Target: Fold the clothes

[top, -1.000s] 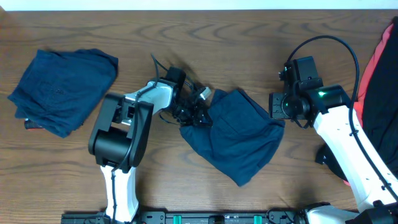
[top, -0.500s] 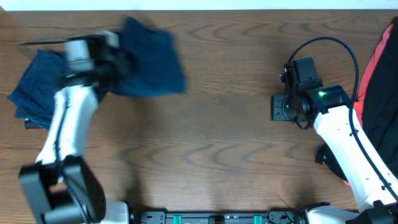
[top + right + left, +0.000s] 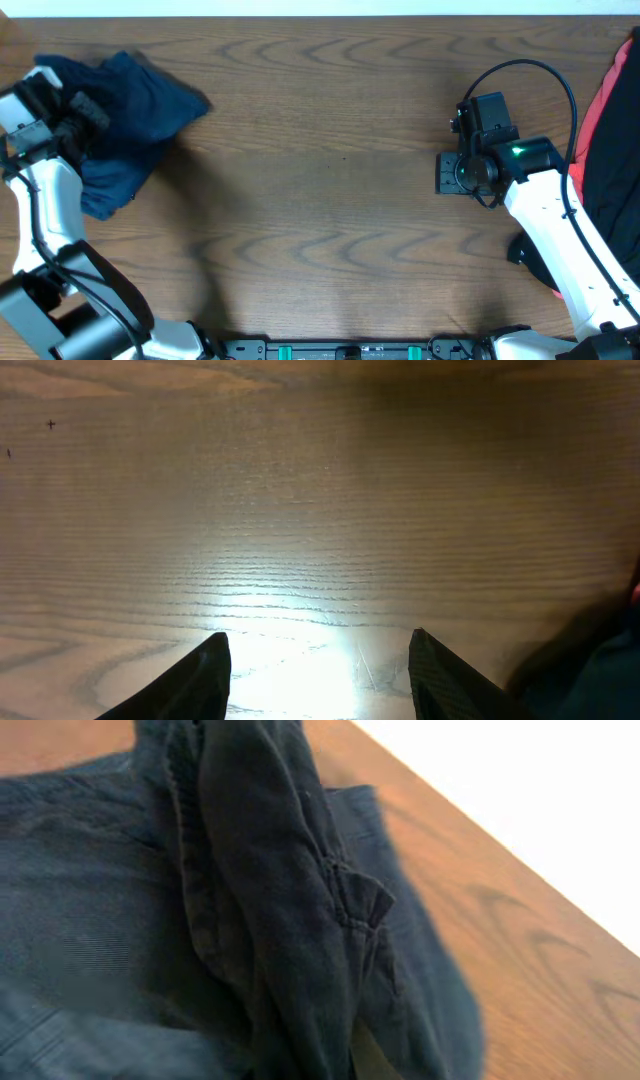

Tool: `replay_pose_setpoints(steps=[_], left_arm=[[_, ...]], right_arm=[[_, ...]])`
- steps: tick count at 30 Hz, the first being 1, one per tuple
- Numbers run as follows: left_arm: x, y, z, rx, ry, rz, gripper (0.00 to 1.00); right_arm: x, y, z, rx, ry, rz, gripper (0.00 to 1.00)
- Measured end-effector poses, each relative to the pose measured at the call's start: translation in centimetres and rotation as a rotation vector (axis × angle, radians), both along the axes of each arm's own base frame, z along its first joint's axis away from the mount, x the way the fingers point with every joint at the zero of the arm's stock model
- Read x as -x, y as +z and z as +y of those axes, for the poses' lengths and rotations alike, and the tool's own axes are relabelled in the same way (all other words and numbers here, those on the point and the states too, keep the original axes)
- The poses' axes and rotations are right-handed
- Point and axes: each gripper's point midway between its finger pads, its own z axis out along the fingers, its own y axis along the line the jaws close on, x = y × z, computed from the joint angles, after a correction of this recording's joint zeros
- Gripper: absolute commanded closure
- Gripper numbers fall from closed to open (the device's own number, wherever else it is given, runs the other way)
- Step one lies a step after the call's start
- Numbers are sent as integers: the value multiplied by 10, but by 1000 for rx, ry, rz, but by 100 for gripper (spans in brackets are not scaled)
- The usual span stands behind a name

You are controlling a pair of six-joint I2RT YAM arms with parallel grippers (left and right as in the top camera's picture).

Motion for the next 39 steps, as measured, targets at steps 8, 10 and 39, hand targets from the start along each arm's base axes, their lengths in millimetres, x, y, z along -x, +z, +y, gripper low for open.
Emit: replay_pose_setpoints(steps=[8,10,39], left_arm=[[16,-37,30,51,78,76,94],[18,-41,33,58,85,85,94],[13,16,41,152,128,-122,69]], right_arm=[[1,0,0,1,0,3,44],[1,0,0,1,0,4,44],[0,0,-3,18,-3,-2,44]])
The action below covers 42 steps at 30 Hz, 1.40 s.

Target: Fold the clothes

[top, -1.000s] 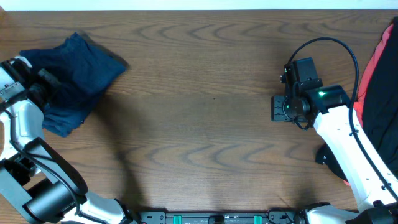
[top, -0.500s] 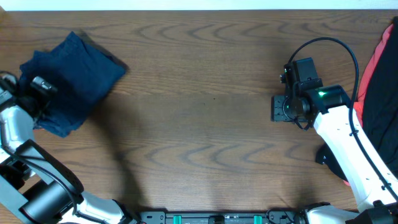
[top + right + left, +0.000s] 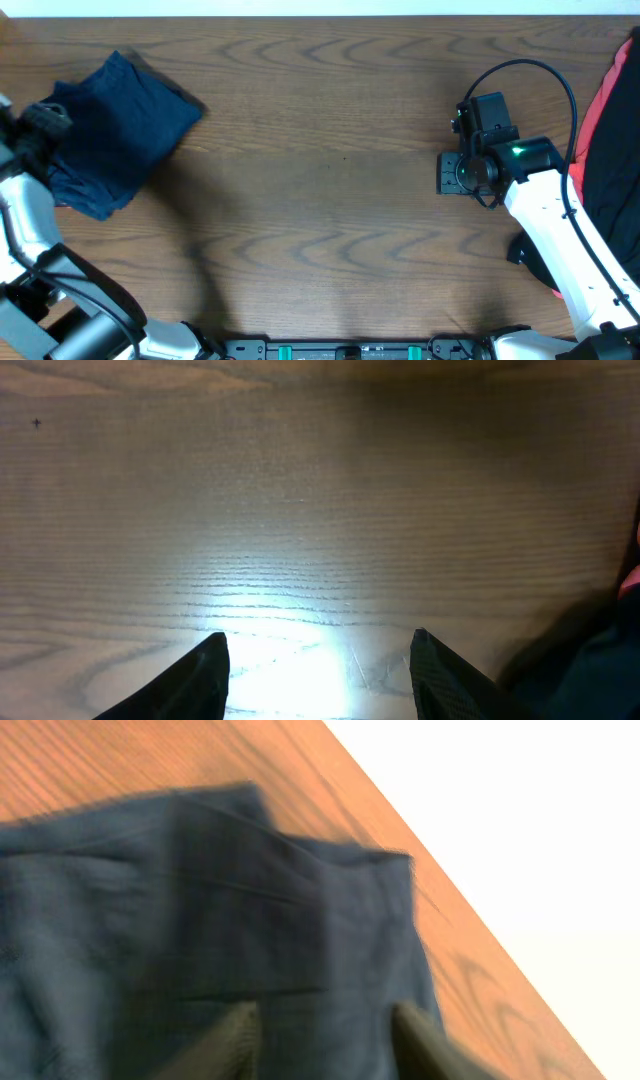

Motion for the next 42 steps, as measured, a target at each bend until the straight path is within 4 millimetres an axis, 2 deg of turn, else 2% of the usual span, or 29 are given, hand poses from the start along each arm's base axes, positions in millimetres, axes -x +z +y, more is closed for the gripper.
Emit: replay_pose_setpoints(steps=[2,4,5,7,9,11,13,18,19,23,25,27,29,32,33,34,36,37,39,42], left_arm=[[-8,-10,-10,6,-42,9,69],[-13,-28,-14,25,-53,42,68],[-13,-41,-13,34,-48,68,63],[-10,-68,-5,41,-19,130,23],[-3,-96,5,55,28,196,4],[2,-115,13,64,54,236,2],[5,-124,18,71,67,248,2],[6,-119,28,69,74,218,2],[5,-117,29,71,67,207,2],[-2,-105,27,62,20,146,2],[-10,-90,23,45,-12,96,2],[-19,-64,11,14,-54,38,2],[-29,-32,-8,-28,-107,-20,2],[-45,24,-57,-107,-224,-121,2],[-51,40,-79,-130,-273,-153,2],[-57,56,-111,-152,-342,-186,2],[-62,70,-162,-158,-449,-215,2],[-63,73,-193,-151,-517,-219,2],[-59,65,-256,-120,-654,-184,2],[-29,28,-328,-82,-810,-10,2]], right_arm=[[0,0,0,0,0,2,44],[1,0,0,1,0,3,44],[1,0,0,1,0,3,43],[1,0,0,1,0,3,43],[1,0,0,1,0,3,43],[1,0,0,1,0,3,38],[1,0,0,0,-1,3,30],[-1,0,0,-1,3,-5,3],[-2,1,0,0,2,-7,1],[-7,2,2,-4,9,-28,1],[-13,5,3,-10,9,-55,1],[-22,8,5,-19,10,-96,1],[-35,14,8,-33,9,-153,1],[-58,28,14,-58,9,-262,1],[-66,33,15,-67,7,-299,1],[-74,39,16,-77,5,-339,1],[-88,51,15,-99,-4,-407,1],[-94,56,13,-108,-12,-435,1],[-101,61,3,-119,-32,-463,1],[-97,56,-22,-116,-67,-425,1]])
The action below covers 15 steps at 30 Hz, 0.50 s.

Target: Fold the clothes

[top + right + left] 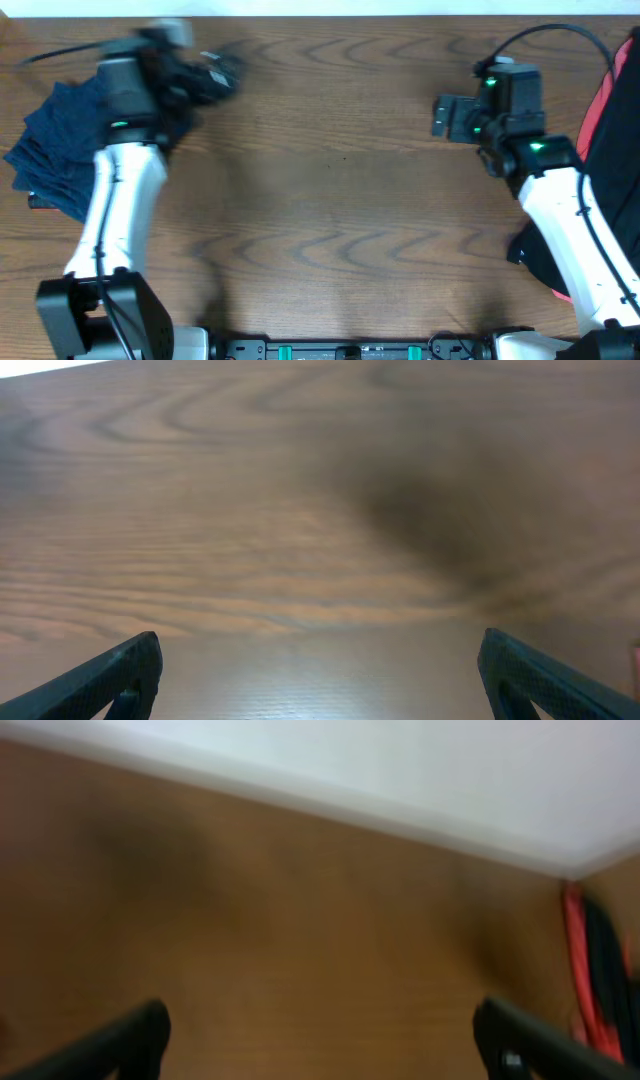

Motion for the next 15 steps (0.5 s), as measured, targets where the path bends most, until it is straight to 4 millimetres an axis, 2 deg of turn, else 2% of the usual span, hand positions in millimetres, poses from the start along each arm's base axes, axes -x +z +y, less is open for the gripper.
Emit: replay_pose_setpoints(steps=[2,4,6,8,9,11,15], left_arm=[[26,-28,-24,-67,-43,128,2],[52,-54,-26,-170,-39,257,2],[75,-72,-15,-266,-8,369,2],[94,-76,3,-341,36,439,2],[101,-73,10,-362,53,452,2],[115,-53,23,-386,92,431,2],[147,13,40,-382,163,262,2]], right_arm=[[13,-8,-21,1,-29,75,1],[29,-12,-41,-8,-64,152,1],[44,-6,-55,-18,-94,187,1],[58,6,-58,-19,-94,184,1],[68,16,-56,-19,-85,169,1],[87,37,-52,-18,-68,131,1],[126,83,-48,-8,-60,-5,1]])
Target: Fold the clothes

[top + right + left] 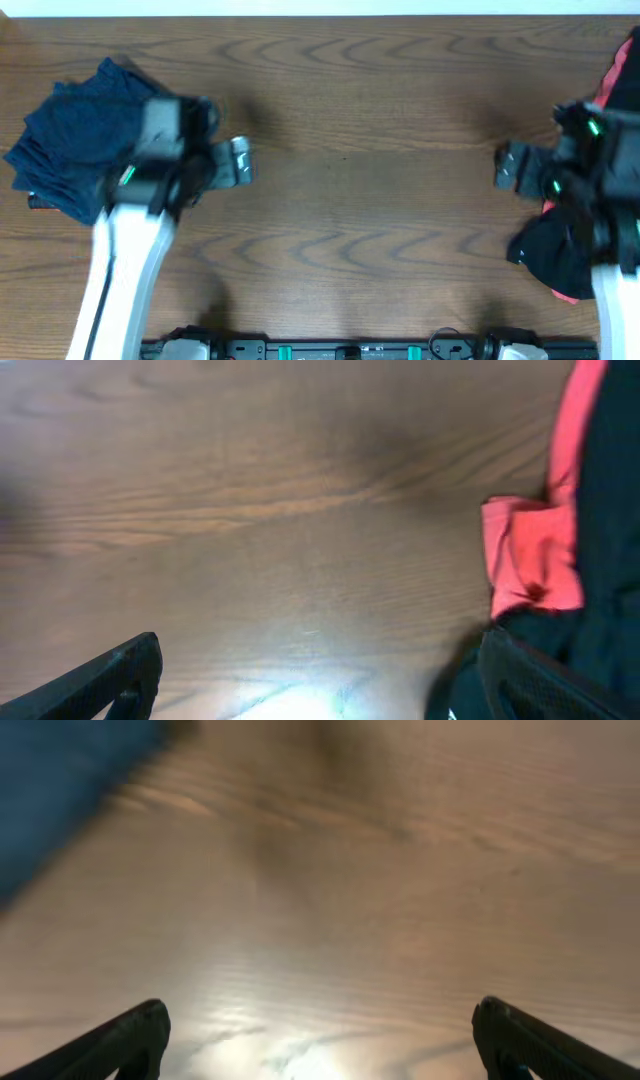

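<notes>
A folded dark blue garment (75,135) lies at the table's left end; its corner shows blurred in the left wrist view (60,790). My left gripper (238,163) hangs open over bare wood just right of it, nothing between its fingers (120,1038). A pile of red and black clothes (600,180) sits at the right edge, seen too in the right wrist view (570,520). My right gripper (512,166) is open beside that pile, empty, one fingertip (545,675) against the black cloth's edge.
The wooden table (360,120) stretches between the two arms. A white strip runs along its far edge (320,8). The arms' base rail (350,350) sits at the near edge.
My left gripper moved from the far edge down to mid-table, right of the blue garment. My right gripper shifted right and nearer, up against the red and black pile. Both stay open.
At first my left gripper was buried in the rumpled blue garment at the left end, the right one idle and open over bare wood. Then the garment lay flatter with the left gripper at its edge. Later the left gripper stood open away from it, and now both hang open over wood.
</notes>
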Tool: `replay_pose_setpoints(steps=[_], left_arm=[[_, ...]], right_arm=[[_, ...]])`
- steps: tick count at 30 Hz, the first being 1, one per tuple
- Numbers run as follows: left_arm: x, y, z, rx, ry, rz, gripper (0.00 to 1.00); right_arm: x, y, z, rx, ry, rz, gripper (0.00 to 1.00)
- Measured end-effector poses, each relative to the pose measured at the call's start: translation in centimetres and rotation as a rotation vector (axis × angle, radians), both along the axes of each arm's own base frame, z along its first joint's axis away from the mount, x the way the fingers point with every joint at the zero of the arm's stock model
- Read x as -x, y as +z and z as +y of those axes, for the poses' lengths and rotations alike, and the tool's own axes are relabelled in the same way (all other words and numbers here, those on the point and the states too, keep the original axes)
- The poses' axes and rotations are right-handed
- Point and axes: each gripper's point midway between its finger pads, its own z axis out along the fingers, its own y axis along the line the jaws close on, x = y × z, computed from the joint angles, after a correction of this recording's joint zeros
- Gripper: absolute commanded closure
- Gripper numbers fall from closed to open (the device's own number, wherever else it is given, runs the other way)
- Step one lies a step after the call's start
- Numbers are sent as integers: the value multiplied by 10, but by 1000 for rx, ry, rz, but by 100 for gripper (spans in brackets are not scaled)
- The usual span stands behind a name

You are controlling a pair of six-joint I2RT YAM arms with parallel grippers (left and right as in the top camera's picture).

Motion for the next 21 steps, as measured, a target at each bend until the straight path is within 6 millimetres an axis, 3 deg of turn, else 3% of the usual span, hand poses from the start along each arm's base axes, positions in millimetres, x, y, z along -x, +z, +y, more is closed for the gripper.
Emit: replay_pose_setpoints(steps=[4,9,12,16,21], left_arm=[[46,68,8,20,7,-250,2],[120,122,18,48,17,-546,2],[160,142,23,68,20,-700,2],[204,158,29,90,21,-870,2],[237,164,33,106,23,-995,2]], right_arm=[[46,41,4,19,3,-168,1],[118,74,11,60,15,-385,1],[147,70,13,66,17,-413,1],[179,48,16,65,20,-372,1],[205,17,19,53,22,-262,1]])
